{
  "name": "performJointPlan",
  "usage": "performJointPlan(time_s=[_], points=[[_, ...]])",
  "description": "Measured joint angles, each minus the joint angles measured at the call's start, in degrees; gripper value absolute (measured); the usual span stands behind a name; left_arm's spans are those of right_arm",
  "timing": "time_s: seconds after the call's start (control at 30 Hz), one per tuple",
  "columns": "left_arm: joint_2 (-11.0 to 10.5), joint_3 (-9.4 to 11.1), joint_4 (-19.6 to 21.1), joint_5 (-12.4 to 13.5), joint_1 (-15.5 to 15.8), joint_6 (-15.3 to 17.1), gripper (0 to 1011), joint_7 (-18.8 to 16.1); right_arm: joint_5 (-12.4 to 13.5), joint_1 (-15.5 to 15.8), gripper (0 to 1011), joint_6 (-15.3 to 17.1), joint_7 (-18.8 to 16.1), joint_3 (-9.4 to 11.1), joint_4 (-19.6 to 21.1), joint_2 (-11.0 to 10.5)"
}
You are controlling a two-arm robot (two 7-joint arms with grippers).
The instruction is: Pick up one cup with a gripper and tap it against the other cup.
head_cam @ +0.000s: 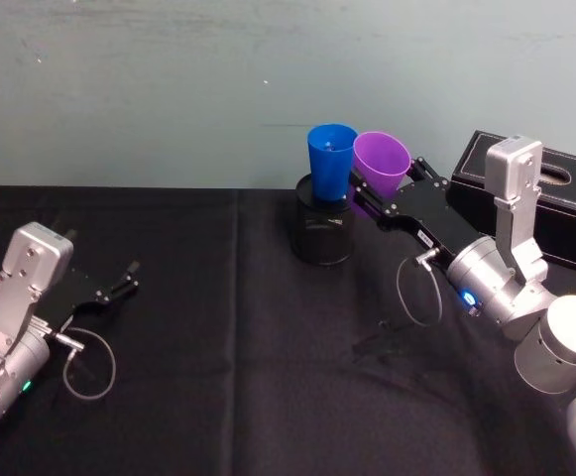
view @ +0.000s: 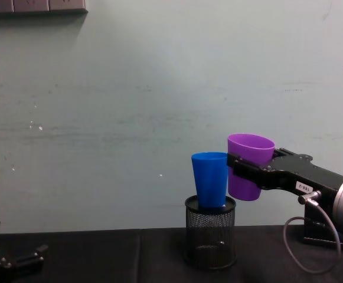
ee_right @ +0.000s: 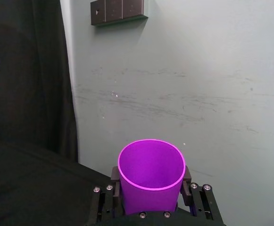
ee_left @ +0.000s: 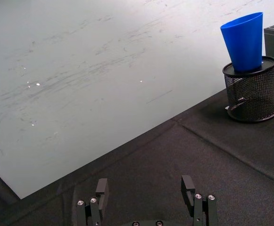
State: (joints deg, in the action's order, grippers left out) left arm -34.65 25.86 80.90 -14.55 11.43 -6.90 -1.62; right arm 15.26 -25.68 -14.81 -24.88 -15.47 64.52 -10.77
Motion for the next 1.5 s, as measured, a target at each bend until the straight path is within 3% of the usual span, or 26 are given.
performJointPlan(time_s=[1.5], points=[[0.00,0.00,0.00,0.00,0.00,0.00,1011,0.00,0.00,0.00,726,0.00,0.00,0.00,0.00,0.00]])
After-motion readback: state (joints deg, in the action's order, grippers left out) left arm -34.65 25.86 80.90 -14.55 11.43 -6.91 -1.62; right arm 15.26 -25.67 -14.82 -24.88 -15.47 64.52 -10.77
